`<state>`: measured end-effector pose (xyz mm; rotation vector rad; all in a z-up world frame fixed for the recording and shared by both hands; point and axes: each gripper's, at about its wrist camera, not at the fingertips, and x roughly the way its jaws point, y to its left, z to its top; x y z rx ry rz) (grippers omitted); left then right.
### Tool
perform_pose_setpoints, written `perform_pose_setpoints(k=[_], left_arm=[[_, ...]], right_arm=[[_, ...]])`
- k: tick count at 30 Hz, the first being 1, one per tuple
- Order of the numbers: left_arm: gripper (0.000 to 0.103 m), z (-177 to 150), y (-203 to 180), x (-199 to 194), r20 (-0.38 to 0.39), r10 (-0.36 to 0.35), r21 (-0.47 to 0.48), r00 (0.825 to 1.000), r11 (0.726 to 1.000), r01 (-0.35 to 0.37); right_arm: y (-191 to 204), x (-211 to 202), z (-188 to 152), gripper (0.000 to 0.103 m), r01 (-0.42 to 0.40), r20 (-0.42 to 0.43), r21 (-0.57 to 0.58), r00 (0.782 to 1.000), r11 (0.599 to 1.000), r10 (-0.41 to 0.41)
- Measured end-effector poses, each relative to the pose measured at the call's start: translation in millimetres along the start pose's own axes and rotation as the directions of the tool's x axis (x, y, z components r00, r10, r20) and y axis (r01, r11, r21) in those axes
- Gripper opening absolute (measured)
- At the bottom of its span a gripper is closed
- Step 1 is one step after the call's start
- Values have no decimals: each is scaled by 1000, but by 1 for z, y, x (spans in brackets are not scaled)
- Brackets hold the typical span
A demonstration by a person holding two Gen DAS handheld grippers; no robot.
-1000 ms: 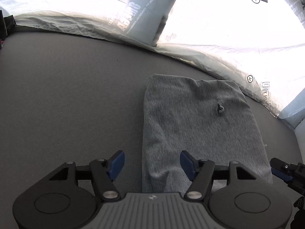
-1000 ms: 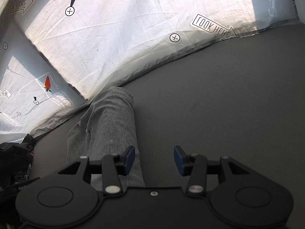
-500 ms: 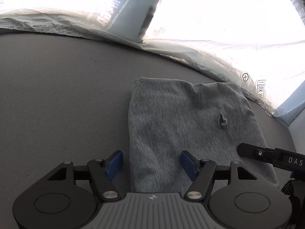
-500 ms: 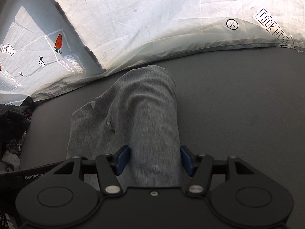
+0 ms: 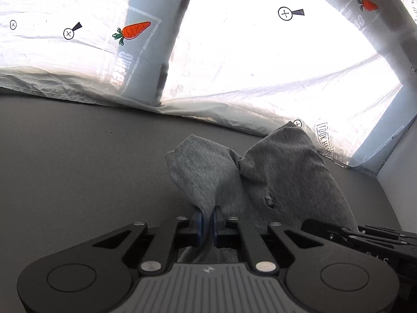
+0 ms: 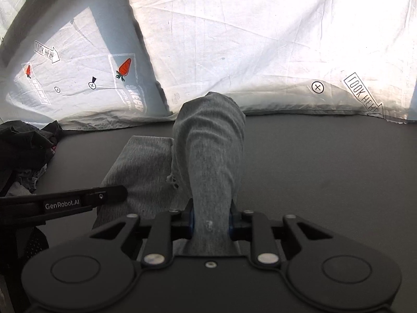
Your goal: Fold clothes
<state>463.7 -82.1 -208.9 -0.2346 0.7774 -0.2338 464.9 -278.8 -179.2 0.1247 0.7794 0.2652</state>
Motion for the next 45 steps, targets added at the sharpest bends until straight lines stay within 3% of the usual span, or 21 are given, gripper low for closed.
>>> perform_pose_setpoints(k=[6, 11, 17, 21, 25, 32, 37, 41, 45], left_arm=[[8, -26, -45, -62, 48, -93, 33, 994, 995, 92], [8, -51, -95, -93, 50, -195, 71, 979, 979, 192], [8, -77, -175, -105, -9, -307, 165, 952, 938, 304], [8, -86, -235, -102, -39, -354, 199, 935, 914, 354], [8, -96, -299, -80, -43, -357, 212, 933, 910, 358], [8, -87, -406, -29, -9, -338, 230, 941, 915, 331], [8, -60, -464, 22, 16, -293, 254, 956, 926, 280], [8, -34, -485, 76, 16, -251, 269, 968, 933, 237], [9, -25, -503, 145, -22, -152, 326, 988, 933, 150]], right_arm=[[7, -96, -29, 23, 81, 98, -11, 992, 997, -79], [-14, -163, -63, 23, 183, 133, 12, 974, 983, -183], [-63, -228, -102, 23, 303, 127, 100, 941, 948, -314], [-120, -261, -116, 23, 331, 126, 164, 927, 929, -352], [-188, -280, -118, 23, 323, 146, 185, 925, 928, -351], [-313, -290, -82, 23, 283, 189, 103, 936, 954, -298], [-392, -268, -45, 23, 247, 206, 57, 945, 967, -254], [-444, -238, -22, 23, 222, 215, 46, 950, 974, -226], [-489, -189, -12, 28, 254, 188, 36, 948, 967, -256]])
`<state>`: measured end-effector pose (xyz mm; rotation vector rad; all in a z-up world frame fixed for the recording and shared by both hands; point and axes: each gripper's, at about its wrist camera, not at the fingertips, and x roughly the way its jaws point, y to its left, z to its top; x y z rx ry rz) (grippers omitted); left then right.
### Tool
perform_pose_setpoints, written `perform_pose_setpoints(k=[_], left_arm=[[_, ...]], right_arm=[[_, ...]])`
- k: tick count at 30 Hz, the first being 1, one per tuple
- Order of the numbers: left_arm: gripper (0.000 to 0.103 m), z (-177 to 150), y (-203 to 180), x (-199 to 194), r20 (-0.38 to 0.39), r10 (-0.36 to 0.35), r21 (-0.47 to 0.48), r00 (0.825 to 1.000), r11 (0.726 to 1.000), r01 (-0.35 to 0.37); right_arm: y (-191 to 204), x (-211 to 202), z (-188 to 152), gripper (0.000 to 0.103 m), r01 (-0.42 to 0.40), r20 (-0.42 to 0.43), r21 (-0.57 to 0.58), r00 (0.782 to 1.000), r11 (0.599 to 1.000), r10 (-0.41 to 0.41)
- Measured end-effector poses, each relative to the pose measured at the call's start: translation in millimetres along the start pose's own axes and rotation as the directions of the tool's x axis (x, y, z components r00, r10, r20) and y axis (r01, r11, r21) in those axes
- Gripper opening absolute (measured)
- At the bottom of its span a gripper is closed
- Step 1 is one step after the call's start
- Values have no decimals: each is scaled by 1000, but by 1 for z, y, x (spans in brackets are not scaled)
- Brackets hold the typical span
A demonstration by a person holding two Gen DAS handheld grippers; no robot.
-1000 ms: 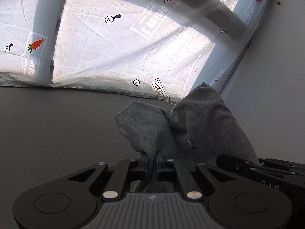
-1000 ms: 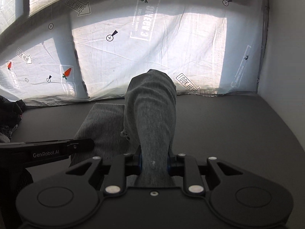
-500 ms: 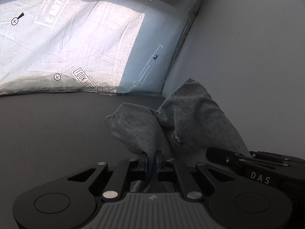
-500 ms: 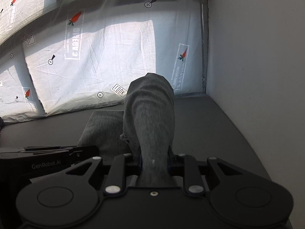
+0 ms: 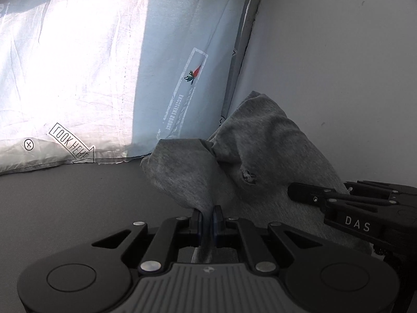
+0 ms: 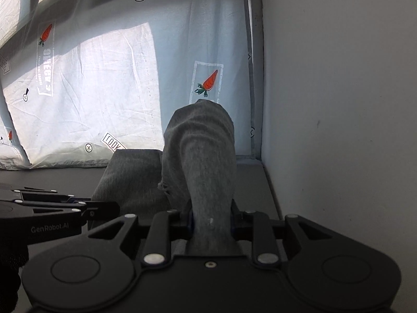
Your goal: Fold clothes
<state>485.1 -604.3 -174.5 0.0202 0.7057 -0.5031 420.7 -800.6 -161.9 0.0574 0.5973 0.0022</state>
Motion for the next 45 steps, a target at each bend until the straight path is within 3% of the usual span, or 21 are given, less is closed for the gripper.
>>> perform_pose_setpoints(k=[1, 3, 4, 6, 7, 9, 10, 13, 16, 19, 21, 24, 28, 34, 41, 45], left_arm=[[11, -1, 1, 14, -21, 19, 7, 1000, 1000, -19], [14, -7, 8, 40, -82, 79, 11, 993, 997, -78], [14, -11, 11, 53, -113, 110, 14, 987, 994, -109], [17, -15, 18, 60, -108, 136, -8, 985, 990, -138], [24, -17, 22, 62, -96, 143, -29, 985, 989, -147], [31, -22, 24, 70, -103, 140, -63, 985, 987, -147], [32, -25, 25, 74, -109, 138, -80, 985, 986, -147], [32, -39, 21, 93, -169, 152, -54, 974, 985, -163], [38, -46, 22, 96, -163, 145, -48, 976, 987, -154], [38, -39, 21, 86, -146, 133, 5, 980, 991, -134], [39, -30, 21, 68, -107, 122, 3, 987, 993, -122], [50, -18, 23, 36, -46, 107, -8, 993, 994, -108], [57, -11, 26, -35, 77, 108, -3, 991, 994, -109], [85, -30, 29, -147, 228, 159, -42, 961, 987, -153], [99, -77, 29, -263, 312, 242, -57, 919, 970, -236], [103, -106, 36, -323, 344, 288, -81, 894, 957, -277]], right_arm=[[-5, 15, -2, 30, 27, -11, -8, 1000, 1000, -27], [-5, 37, -11, 42, 138, 2, -78, 990, 987, -139], [-4, 45, -15, 43, 196, 20, -119, 981, 973, -195], [-2, 51, -23, 42, 239, 55, -156, 971, 959, -233], [-1, 53, -27, 41, 253, 71, -167, 967, 953, -244], [-7, 59, -39, 19, 202, 52, -131, 979, 971, -197], [-9, 63, -45, 16, 179, 28, -115, 984, 977, -177], [-12, 81, -64, 16, 195, -58, -120, 978, 974, -203], [-14, 85, -67, 17, 205, -78, -94, 974, 974, -212], [-15, 83, -57, 35, 165, -106, -46, 980, 985, -169], [-8, 77, -50, 42, 173, -98, -63, 979, 983, -179], [5, 62, -38, 54, 168, -79, -45, 982, 985, -171], [31, 19, -24, 74, 116, -44, 14, 992, 993, -115], [84, -42, -18, 84, 71, 13, 10, 997, 997, -71], [161, -117, -29, 89, -2, 41, -60, 999, 998, 5], [209, -157, -44, 93, -66, 31, -91, 997, 994, 69]])
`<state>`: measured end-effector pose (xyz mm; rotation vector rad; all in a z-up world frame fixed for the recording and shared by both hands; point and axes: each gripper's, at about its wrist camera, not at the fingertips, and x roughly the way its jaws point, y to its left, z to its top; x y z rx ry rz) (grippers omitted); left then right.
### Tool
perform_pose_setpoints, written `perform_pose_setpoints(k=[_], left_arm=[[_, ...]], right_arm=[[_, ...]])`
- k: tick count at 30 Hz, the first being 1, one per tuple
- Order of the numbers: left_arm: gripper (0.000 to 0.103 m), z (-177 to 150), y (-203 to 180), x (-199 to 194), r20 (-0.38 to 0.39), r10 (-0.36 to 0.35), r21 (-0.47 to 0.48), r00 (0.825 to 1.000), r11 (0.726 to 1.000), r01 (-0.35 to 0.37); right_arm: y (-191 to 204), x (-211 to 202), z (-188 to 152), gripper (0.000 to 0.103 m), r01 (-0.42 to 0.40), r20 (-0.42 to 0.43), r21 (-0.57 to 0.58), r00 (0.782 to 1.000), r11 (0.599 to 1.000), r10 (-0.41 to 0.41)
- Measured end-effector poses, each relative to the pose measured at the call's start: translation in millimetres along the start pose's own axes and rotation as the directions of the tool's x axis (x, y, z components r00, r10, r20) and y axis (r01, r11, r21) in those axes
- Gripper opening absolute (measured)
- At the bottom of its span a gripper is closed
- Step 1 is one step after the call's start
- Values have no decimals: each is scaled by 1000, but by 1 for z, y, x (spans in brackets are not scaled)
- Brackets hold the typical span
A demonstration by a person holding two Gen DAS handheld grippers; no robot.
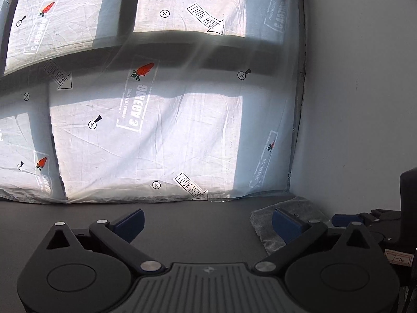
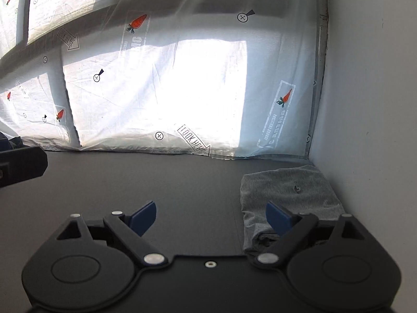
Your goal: Fold clothes
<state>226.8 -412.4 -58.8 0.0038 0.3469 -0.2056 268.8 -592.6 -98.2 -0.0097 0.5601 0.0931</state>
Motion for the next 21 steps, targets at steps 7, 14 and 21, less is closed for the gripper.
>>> perform_pose_setpoints(k=[7, 14, 21], left_arm=[[103, -13, 55, -80, 96, 99, 8, 990, 995, -100], [103, -38, 162, -143, 31, 72, -127, 997, 990, -68], [103, -59, 246, -195, -32, 80, -119, 996, 989, -84]], right_arm=[[95, -55, -21, 97, -46, -7, -14, 999, 999, 46], [203, -102, -42, 102, -33, -16, 21, 999, 999, 34], [307, -147, -58, 103, 1, -9, -78, 1000, 997, -2]])
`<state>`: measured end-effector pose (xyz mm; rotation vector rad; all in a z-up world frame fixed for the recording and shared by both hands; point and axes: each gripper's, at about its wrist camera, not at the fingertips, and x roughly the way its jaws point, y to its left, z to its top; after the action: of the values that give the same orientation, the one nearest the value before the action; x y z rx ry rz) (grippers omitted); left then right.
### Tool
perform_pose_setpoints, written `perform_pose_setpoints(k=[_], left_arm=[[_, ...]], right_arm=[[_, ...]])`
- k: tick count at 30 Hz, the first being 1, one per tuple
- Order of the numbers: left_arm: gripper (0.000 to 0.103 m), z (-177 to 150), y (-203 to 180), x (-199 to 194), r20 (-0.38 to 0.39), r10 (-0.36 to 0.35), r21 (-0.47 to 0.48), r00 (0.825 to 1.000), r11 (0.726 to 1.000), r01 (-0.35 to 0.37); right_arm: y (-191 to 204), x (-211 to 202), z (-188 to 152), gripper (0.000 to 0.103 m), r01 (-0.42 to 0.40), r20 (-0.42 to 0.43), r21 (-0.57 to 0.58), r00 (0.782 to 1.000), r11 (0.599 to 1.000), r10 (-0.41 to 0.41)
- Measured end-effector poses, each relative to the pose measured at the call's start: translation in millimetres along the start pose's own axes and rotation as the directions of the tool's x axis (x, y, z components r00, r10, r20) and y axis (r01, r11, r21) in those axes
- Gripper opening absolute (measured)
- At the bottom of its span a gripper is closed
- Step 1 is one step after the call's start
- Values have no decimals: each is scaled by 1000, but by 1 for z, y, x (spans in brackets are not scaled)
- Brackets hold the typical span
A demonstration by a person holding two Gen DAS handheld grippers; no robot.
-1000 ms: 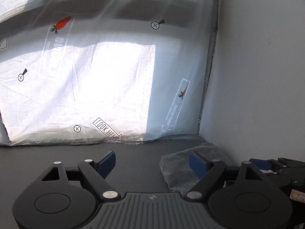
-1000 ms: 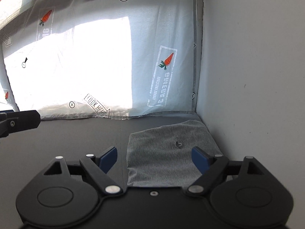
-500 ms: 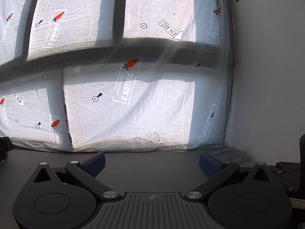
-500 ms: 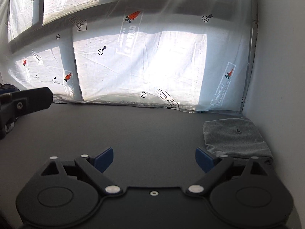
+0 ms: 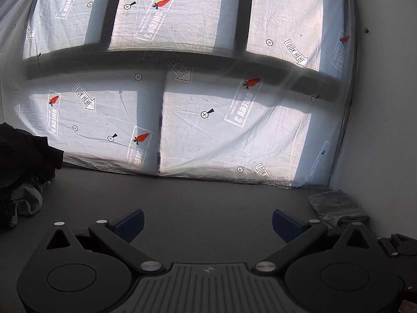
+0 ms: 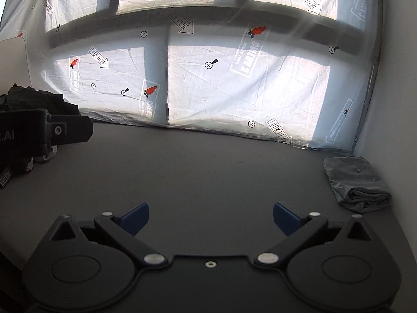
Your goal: Fold clothes
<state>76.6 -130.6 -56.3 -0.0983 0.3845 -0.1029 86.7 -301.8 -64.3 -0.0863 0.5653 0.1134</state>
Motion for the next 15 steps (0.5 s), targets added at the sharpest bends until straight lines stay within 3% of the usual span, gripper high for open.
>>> perform_pose_setpoints(k=[7, 15], left_arm=[[103, -11, 64, -35, -70, 17, 55, 997, 998, -13], [103, -35, 94, -66, -134, 22, 77, 991, 997, -11]], right_arm=[[57, -40, -10, 103, 44, -33, 102, 999, 994, -40], [98, -81, -28, 103, 89, -52, 122, 995, 989, -83]])
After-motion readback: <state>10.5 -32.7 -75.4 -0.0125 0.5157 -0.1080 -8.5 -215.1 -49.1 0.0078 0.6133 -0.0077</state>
